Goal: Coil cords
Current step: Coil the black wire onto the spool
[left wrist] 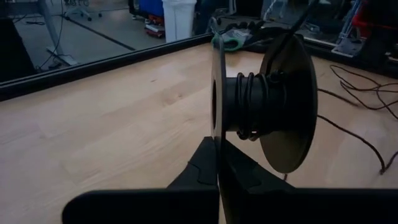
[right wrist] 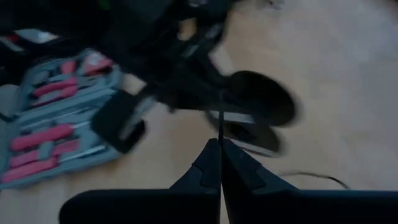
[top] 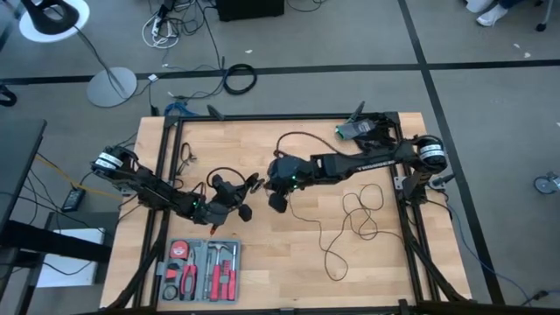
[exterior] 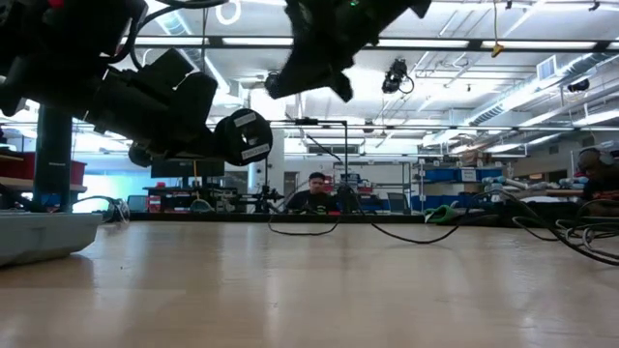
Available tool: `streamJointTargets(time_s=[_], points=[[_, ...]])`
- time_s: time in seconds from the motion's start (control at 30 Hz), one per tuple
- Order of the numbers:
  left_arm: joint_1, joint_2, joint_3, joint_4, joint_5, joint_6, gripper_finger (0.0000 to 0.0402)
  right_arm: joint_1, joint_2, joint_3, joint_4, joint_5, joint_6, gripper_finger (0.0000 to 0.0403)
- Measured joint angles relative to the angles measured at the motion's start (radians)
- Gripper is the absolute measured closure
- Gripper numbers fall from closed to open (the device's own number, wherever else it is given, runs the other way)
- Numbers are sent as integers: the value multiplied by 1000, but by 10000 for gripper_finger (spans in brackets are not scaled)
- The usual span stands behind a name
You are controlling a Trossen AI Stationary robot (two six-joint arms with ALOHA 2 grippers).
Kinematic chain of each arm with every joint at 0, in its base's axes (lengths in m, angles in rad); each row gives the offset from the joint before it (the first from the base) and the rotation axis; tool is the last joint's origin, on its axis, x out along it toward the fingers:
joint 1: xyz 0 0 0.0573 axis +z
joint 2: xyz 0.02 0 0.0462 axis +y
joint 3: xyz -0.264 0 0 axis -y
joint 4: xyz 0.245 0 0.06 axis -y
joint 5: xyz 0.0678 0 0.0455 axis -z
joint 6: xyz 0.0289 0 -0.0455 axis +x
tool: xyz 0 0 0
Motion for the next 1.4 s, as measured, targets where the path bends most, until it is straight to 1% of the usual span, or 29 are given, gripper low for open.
streamJointTargets(time_s=[0.17, 0.33, 0.47, 0.53, 0.67, 0.73, 0.9, 1.13, 1.4], points=[[0, 0, 20, -1, -4, 13, 402, 14, 85, -1, 111, -65, -23, 403], [0, 0, 27, -3, 2, 31, 401, 14, 138, -3, 140, -71, -29, 403], [0, 0, 27, 8, 3, 29, 401, 19, 167, -3, 167, -70, -69, 403], [0, 0, 26, 14, 4, 26, 401, 24, 188, -1, 210, -73, -90, 403], [0, -1, 27, 54, 21, 30, 401, 28, 211, -1, 203, -81, -95, 403], [0, 0, 27, 62, 28, 32, 401, 27, 219, -2, 182, -59, -95, 403], [-3, 0, 26, 54, 41, 43, 401, 19, 218, -2, 83, 53, -103, 397], [-5, 0, 26, 23, 41, 52, 401, 17, 214, -2, 19, 82, -125, 388], [-10, 0, 25, 21, 36, 49, 401, 45, 214, -2, -5, 197, -159, 387]])
